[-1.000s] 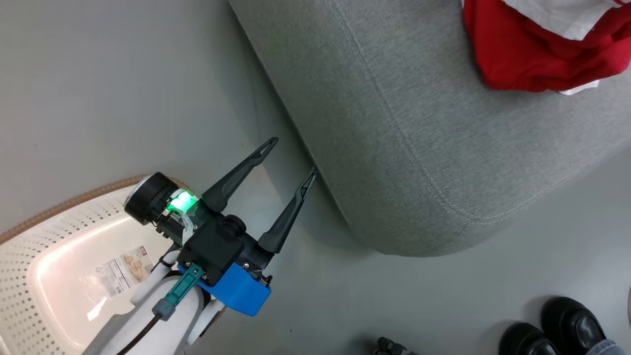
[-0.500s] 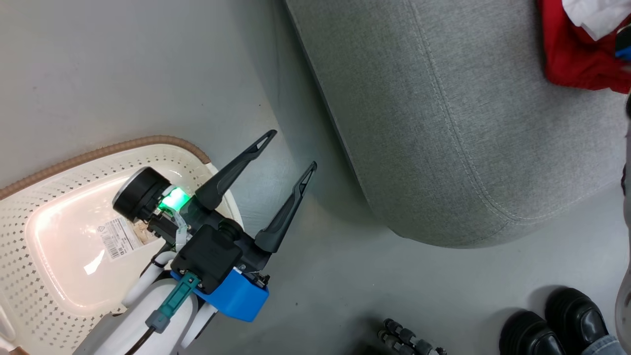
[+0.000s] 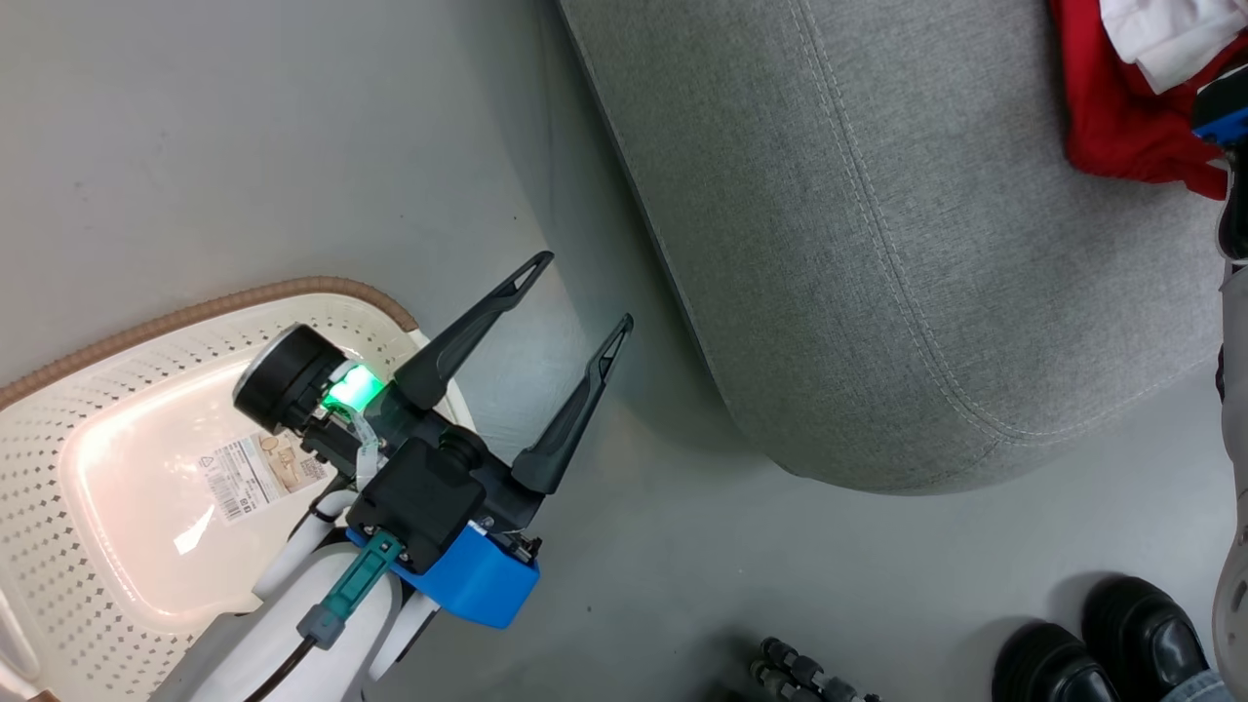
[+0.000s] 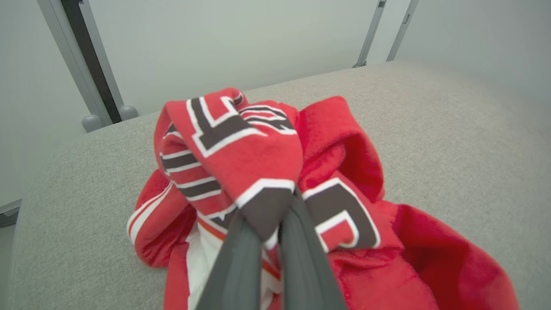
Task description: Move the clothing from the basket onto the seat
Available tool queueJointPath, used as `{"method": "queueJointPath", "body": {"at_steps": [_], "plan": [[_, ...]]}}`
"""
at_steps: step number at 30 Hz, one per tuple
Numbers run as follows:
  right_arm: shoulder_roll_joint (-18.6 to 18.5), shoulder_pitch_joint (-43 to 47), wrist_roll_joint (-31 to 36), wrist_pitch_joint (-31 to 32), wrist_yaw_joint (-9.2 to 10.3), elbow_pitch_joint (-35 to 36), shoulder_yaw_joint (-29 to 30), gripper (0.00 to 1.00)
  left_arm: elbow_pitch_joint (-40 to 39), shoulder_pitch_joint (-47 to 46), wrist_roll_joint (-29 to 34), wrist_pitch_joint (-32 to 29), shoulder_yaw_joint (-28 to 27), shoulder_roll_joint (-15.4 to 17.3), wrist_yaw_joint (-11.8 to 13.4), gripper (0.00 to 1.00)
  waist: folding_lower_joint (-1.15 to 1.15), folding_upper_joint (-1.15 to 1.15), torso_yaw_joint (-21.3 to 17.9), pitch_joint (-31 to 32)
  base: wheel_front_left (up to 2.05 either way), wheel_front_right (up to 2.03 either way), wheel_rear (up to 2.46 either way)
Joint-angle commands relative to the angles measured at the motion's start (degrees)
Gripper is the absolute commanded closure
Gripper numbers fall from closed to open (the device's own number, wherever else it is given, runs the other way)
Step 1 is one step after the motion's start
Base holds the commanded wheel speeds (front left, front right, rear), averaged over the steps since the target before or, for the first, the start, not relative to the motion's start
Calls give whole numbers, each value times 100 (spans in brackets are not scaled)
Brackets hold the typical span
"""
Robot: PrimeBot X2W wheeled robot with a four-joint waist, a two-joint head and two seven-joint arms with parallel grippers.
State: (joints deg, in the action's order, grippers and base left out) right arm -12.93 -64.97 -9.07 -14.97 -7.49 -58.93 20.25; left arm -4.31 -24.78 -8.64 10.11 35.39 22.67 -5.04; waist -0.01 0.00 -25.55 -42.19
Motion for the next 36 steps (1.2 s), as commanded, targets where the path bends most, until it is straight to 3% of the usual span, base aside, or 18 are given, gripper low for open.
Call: {"method": "queueJointPath", "body": {"at_steps": [1,2,3,4,15,22,36], "plan": [[18,94,67,-28,-2,38,18,44,59,-77,-50,67,1,-40,16,0,1,0,17,71,0,0,0],[2,129,94,-29,-2,45,21,15,103,-88,-64,98,-1,-47,16,0,1,0,34,112,0,0,0],[-17,170,128,-28,-2,41,10,4,147,-94,-92,125,-5,-71,26,0,1,0,56,151,0,0,0],[-29,194,149,-28,-2,46,8,0,190,-103,-100,163,-9,-93,35,0,1,0,73,195,0,0,0],[-215,714,423,-26,-2,-24,-6,0,975,-68,-304,475,56,-534,32,0,1,0,370,931,0,0,0],[-288,1206,630,-26,-2,46,-328,0,1336,198,-457,511,-102,-883,0,0,1,0,593,1582,0,0,0],[-372,2692,219,-24,-2,1279,-802,0,1866,988,-467,514,-764,-1482,-157,0,1,0,1162,2732,0,0,0]]}}
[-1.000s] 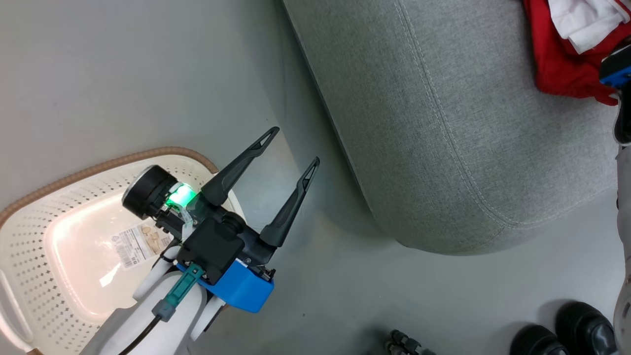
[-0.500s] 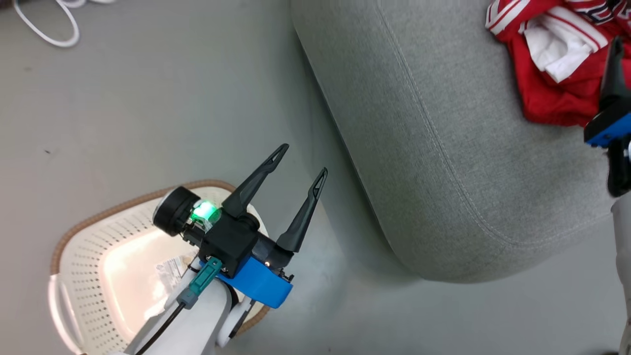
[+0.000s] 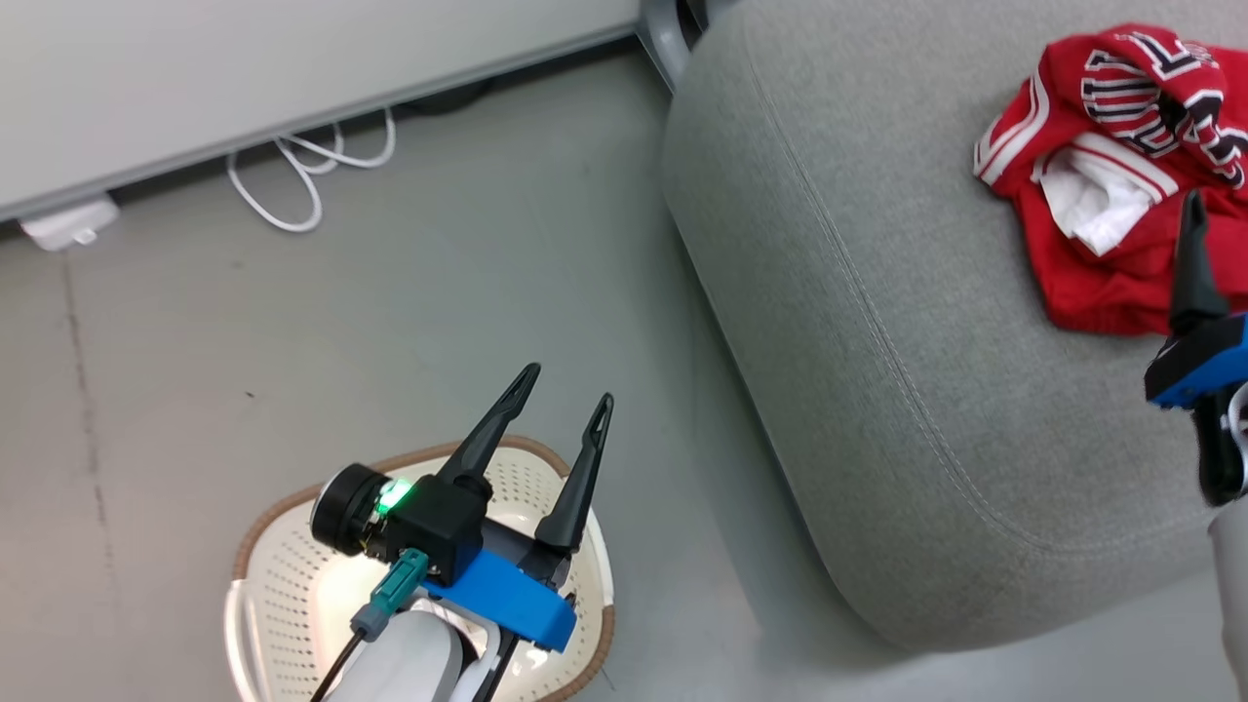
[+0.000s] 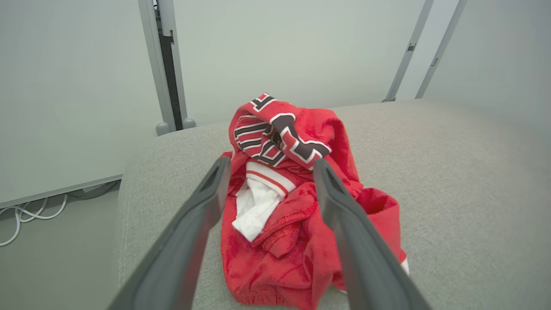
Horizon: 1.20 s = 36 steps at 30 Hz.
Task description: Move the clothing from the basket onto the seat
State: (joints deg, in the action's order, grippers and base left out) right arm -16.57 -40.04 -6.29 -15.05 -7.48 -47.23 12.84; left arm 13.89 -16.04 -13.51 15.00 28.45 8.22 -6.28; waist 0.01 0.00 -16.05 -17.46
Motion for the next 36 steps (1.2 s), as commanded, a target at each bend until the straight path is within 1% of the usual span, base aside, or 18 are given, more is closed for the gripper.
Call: {"method": "queueJointPath", "body": {"at_steps": [1,7,15,19,24,30,36], "plan": [[31,309,-82,-18,-3,205,-124,0,87,147,29,26,-133,-63,-36,0,-1,0,244,322,0,0,0],[146,794,-182,16,-3,742,-359,0,249,337,75,26,-453,-199,-63,0,-1,0,435,646,0,0,0],[276,1870,-229,332,-3,1881,-404,0,358,537,220,26,-899,-379,-72,0,-1,0,901,1079,0,0,0],[405,2482,-95,524,-2,2511,-369,0,416,683,253,26,-1105,-425,-79,0,-1,0,1108,1304,0,0,0],[665,3151,58,732,-3,3208,-311,0,517,903,165,26,-1326,-470,-85,0,-1,0,1326,1564,0,0,0],[963,3756,156,828,-3,3741,-266,0,640,1058,49,26,-1550,-506,-104,0,-1,0,1546,1769,0,0,0],[1177,4170,310,776,-3,3994,-267,0,806,1105,-28,26,-1638,-518,-124,0,-1,0,1752,1896,0,0,0]]}}
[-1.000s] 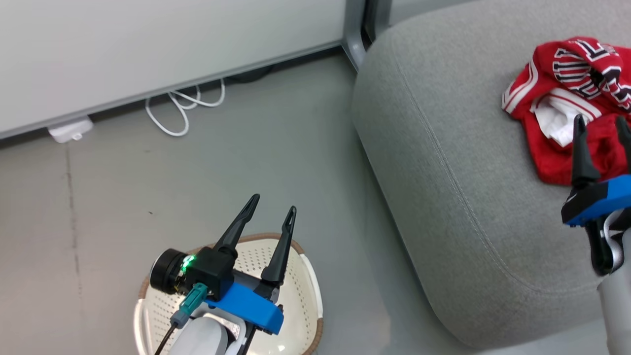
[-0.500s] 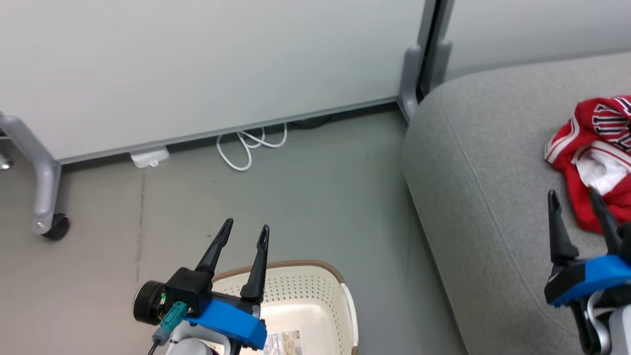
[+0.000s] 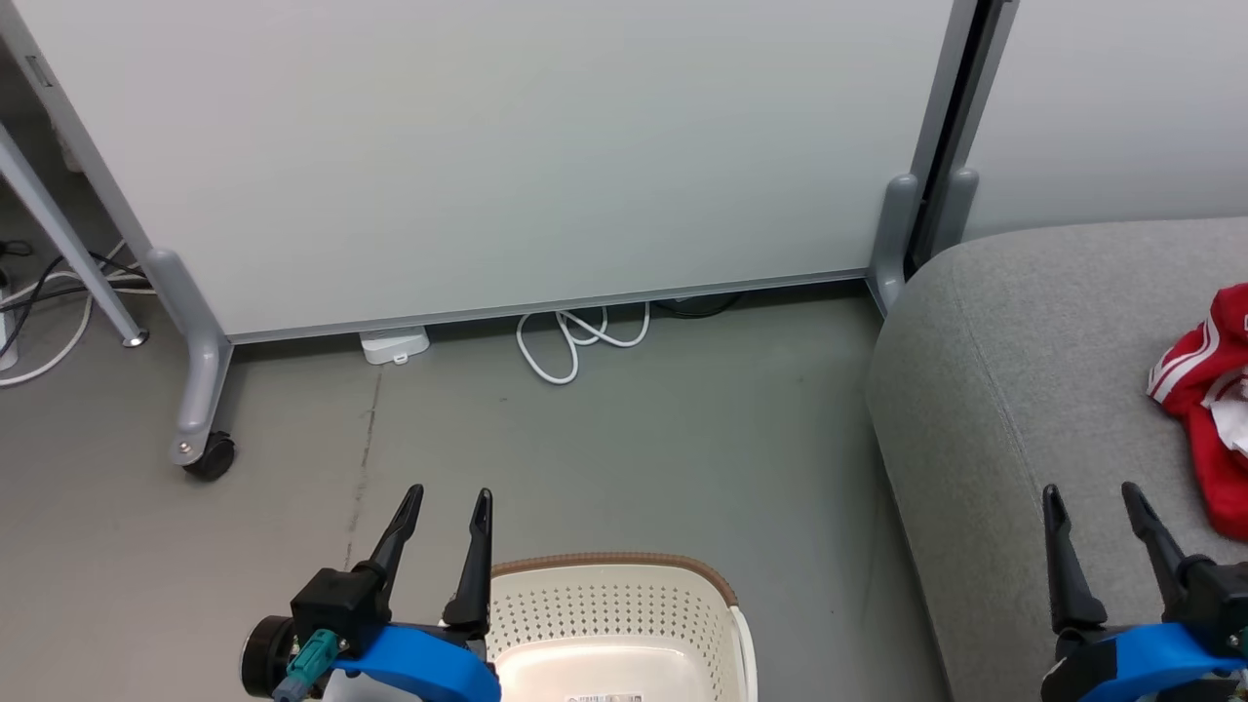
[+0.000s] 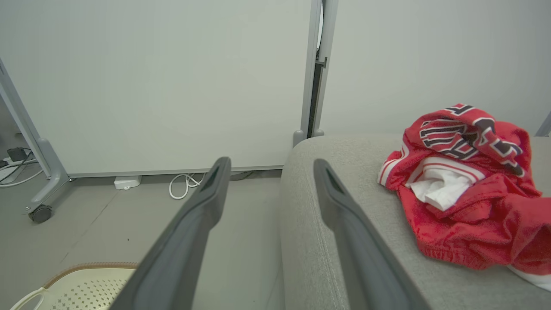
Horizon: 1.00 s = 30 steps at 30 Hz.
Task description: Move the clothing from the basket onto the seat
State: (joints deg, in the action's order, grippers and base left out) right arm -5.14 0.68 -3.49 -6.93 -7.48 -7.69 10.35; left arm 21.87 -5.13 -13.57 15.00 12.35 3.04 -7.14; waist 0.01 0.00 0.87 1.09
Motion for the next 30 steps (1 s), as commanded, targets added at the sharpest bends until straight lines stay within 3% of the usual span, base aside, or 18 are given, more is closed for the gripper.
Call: {"method": "queueJointPath", "body": {"at_steps": [1,17,30], "plan": [[64,151,39,-46,-3,65,-29,0,43,17,-20,27,-46,0,-40,0,-1,0,105,60,0,0,0],[220,581,-56,-40,-3,100,-118,0,341,181,210,27,-358,-13,-44,0,-1,0,521,269,0,0,0],[230,673,-81,-147,-3,-49,-133,0,358,220,304,27,-379,-16,-33,0,-1,0,557,274,0,0,0]]}}
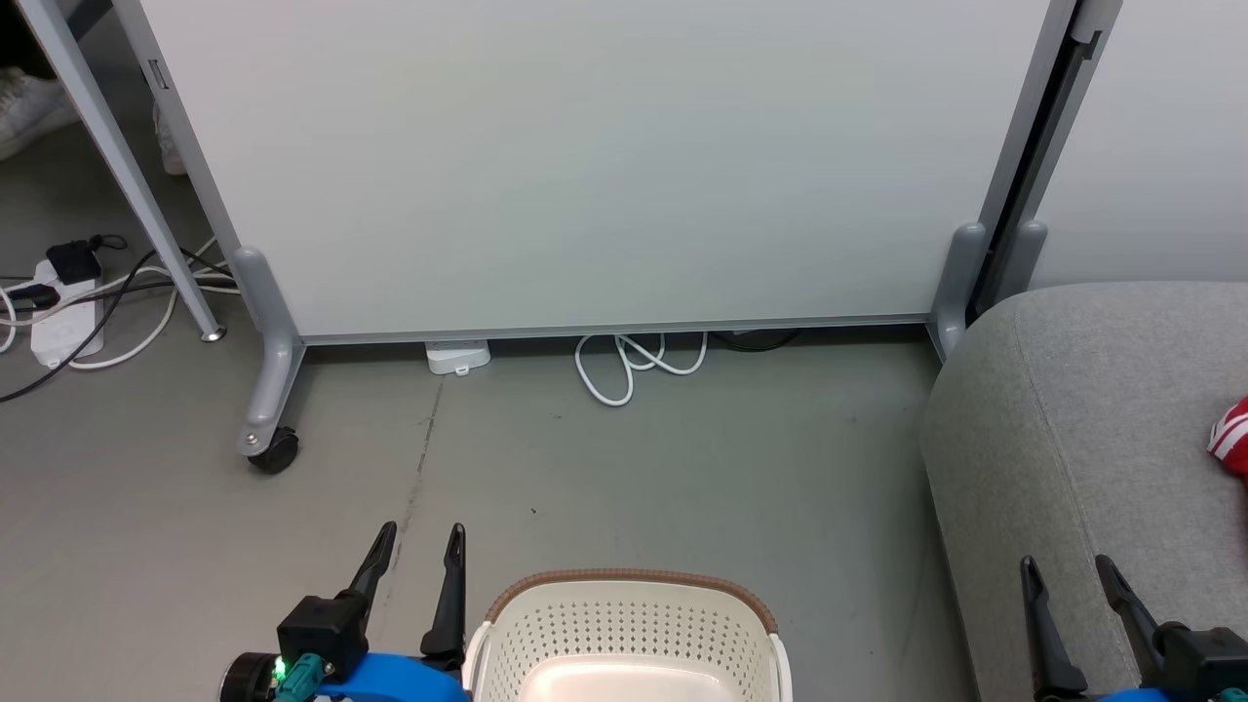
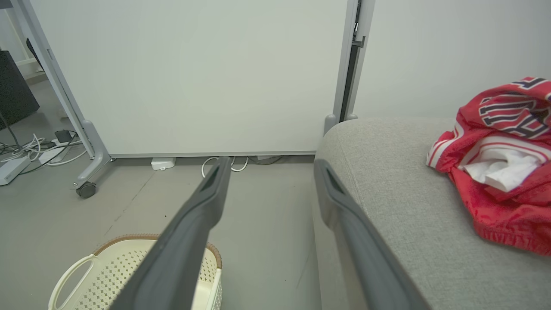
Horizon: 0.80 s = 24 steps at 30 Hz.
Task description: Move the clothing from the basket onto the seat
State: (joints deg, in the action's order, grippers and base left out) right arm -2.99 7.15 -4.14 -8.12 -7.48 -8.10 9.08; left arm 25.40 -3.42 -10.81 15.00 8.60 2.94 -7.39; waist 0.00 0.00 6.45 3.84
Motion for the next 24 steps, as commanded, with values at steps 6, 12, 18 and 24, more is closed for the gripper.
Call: {"method": "queueJointPath", "body": {"at_steps": [6,12,18,24], "plan": [[17,-6,-35,-38,-3,-13,-19,0,7,65,-16,27,23,-7,-8,0,0,0,10,-8,0,0,0],[17,-14,-62,-21,-3,2,-54,0,14,75,-53,27,60,-7,-8,0,0,0,26,-26,0,0,0],[10,7,-62,10,0,-92,-89,100,85,95,-71,-12,83,-1,1,100,-1,0,27,-38,0,0,0],[52,-33,-235,96,0,-396,-76,100,283,340,-260,-67,86,4,3,100,-2,0,19,-43,0,0,0]]}}
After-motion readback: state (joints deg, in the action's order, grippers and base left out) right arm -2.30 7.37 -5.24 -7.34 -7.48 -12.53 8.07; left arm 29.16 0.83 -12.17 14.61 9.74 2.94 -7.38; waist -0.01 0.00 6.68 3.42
